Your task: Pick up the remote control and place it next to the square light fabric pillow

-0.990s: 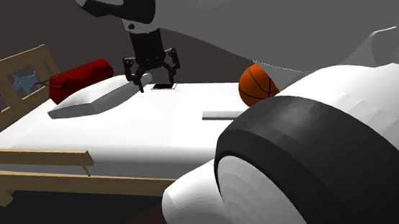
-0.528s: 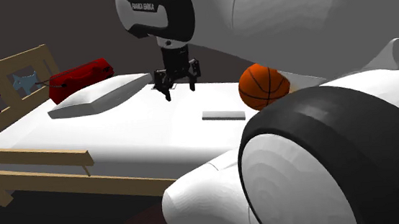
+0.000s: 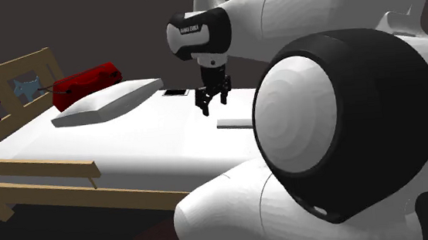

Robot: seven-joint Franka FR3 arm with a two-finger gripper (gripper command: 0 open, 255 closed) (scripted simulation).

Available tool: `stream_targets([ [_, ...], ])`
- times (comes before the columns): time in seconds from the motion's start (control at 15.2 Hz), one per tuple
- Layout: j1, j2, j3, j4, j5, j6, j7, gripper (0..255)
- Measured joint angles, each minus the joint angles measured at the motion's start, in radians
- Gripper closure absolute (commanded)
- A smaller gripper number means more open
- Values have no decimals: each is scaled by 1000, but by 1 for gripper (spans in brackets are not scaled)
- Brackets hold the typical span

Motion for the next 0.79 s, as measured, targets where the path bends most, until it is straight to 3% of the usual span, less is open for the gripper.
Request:
stream_targets([
  [0.46, 49, 193, -218, 42, -64, 169, -294, 0],
  [0.79, 126, 383, -382, 103, -31, 302, -526, 0],
])
